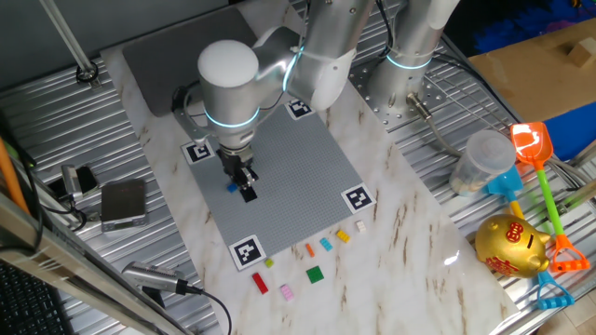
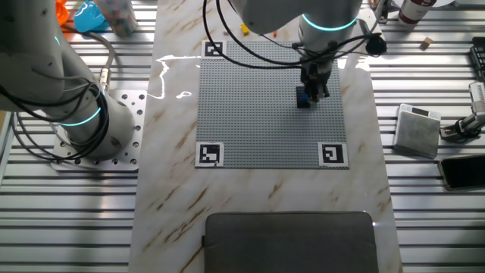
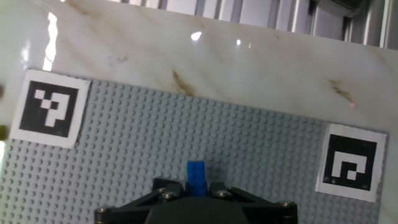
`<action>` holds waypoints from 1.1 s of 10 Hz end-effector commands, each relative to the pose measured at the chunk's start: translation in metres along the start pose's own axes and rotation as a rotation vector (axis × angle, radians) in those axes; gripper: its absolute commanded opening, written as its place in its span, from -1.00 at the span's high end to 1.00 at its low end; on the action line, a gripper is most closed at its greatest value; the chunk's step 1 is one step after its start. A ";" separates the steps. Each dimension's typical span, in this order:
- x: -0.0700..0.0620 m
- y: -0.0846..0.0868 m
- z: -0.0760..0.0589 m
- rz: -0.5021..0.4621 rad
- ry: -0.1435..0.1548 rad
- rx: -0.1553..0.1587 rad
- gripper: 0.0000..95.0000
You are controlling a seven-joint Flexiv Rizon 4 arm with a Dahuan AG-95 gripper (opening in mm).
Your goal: Build with small Lego blocks
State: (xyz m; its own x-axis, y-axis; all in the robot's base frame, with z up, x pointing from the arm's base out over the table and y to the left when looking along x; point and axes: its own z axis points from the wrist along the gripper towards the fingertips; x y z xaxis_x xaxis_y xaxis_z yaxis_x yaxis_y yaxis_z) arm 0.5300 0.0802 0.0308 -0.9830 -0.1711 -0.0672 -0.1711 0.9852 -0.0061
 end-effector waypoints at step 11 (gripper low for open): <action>0.007 -0.003 0.008 0.145 0.000 -0.028 1.00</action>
State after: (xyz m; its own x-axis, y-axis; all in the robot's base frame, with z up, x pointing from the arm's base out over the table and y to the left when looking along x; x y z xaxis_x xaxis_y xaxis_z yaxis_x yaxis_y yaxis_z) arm 0.5232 0.0762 0.0219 -0.9974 -0.0277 -0.0665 -0.0300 0.9990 0.0335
